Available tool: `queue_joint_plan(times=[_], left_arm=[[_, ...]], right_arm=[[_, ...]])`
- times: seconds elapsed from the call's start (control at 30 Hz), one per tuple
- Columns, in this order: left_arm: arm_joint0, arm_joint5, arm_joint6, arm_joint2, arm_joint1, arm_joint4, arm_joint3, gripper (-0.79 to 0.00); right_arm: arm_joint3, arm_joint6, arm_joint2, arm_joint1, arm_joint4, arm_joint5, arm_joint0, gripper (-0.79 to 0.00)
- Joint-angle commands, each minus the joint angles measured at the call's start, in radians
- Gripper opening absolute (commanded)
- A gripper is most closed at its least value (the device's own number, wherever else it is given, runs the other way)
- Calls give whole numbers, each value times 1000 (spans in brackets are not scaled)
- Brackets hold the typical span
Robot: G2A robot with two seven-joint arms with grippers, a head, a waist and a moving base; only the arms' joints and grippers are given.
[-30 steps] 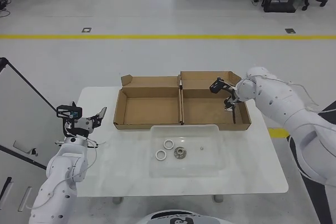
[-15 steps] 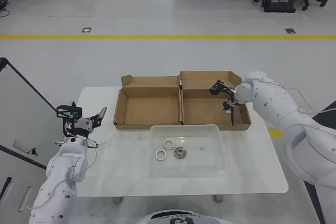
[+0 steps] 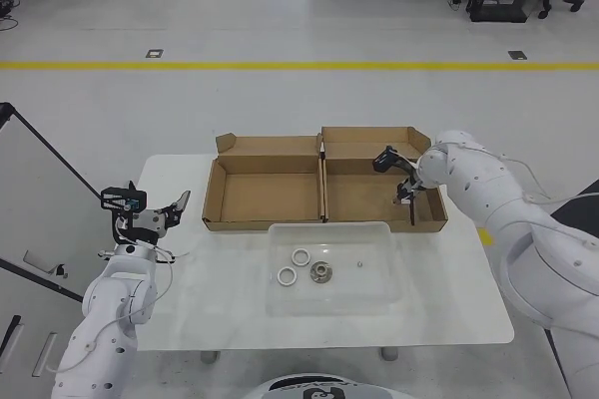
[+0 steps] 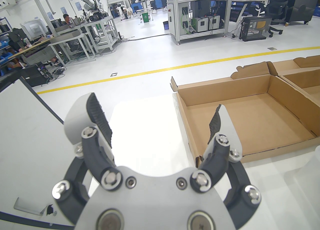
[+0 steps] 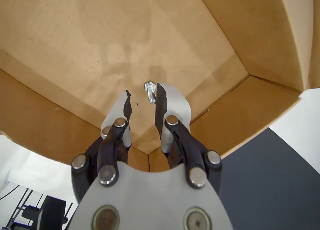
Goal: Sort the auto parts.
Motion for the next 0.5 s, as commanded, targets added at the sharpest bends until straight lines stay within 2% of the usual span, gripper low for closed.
queue_joint_plan(times=[0.0,0.07,0.23,0.33,0.37,0.4,0.47], left_arm=[[0,0,0,0,0,0,0,0],[0,0,0,0,0,0,0,0],[0,0,0,0,0,0,0,0],[0,0,0,0,0,0,0,0],[0,0,0,0,0,0,0,0],[0,0,0,0,0,0,0,0],[0,0,0,0,0,0,0,0]], right_arm=[[7,0,3,-4,-2,-2,0,-542],[14,-3,7,-8,-8,-5,1,-520],[17,-5,16,-14,-23,-14,8,-403],[6,-6,21,-14,-39,-24,18,-142],[-3,-3,23,-13,-49,-30,24,-111],[-8,-2,25,-12,-52,-33,27,0],[-26,5,32,-8,-57,-48,35,0]])
